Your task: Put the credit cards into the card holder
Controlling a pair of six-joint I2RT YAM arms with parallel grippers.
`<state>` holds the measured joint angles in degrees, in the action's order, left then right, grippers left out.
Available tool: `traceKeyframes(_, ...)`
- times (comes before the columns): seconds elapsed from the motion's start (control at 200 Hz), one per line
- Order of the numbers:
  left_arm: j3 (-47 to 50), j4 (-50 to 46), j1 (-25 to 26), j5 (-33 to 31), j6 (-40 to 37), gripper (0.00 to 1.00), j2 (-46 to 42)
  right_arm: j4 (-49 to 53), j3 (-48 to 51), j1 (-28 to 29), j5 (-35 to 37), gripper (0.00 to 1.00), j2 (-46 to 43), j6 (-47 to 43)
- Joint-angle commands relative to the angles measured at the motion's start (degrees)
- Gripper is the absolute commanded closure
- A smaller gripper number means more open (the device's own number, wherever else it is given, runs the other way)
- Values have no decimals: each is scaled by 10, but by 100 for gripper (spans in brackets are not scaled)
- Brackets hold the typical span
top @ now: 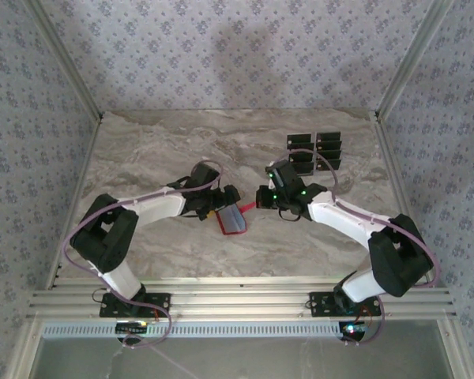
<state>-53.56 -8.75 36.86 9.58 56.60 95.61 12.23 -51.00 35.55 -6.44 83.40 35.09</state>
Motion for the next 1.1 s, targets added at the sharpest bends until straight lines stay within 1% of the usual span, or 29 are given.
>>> traceKeyframes(0.0, 10, 14, -3, -21, -7, 1, -25, -3, 18, -6, 8, 100, -11, 5)
traceKeyframes(0.23, 12, 31, -6, -21, -32, 0, -57, -8, 31, -11, 11, 100, -11, 5)
traceKeyframes(0.48, 10, -2, -19, -32, -40, 0, -88, -12, 52, -27, 19, 100, 4, 5)
traceKeyframes(0.67, 25, -20, -22, -34, -40, 0, -83, -15, 63, -39, 17, 100, 34, 5)
traceKeyframes(0.685, 27, -19, -22, -34, -40, 0, -82, -14, 62, -40, 15, 97, 37, 5)
traceKeyframes(0.69, 28, -19, -22, -34, -40, 0, -82, -14, 62, -40, 15, 95, 38, 4)
traceKeyframes(0.76, 36, -18, -22, -30, -40, 0, -80, -8, 60, -44, 8, 72, 45, 0)
traceKeyframes(0.805, 41, -16, -22, -26, -42, 0, -79, -3, 59, -44, 4, 62, 40, -1)
traceKeyframes(0.829, 44, -16, -22, -25, -43, 0, -80, -1, 58, -44, 2, 59, 35, -1)
traceKeyframes(0.869, 48, -15, -22, -25, -44, 0, -82, 7, 55, -43, 2, 57, 24, -1)
traceKeyframes(0.969, 55, -15, -22, -26, -49, 0, -86, 28, 45, -38, 4, 57, -8, 0)
traceKeyframes(1.024, 58, -15, -22, -26, -51, 0, -88, 36, 42, -32, 5, 57, -23, 1)
traceKeyframes(1.094, 61, -14, -22, -26, -53, 0, -88, 45, 35, -24, 9, 60, -35, 2)
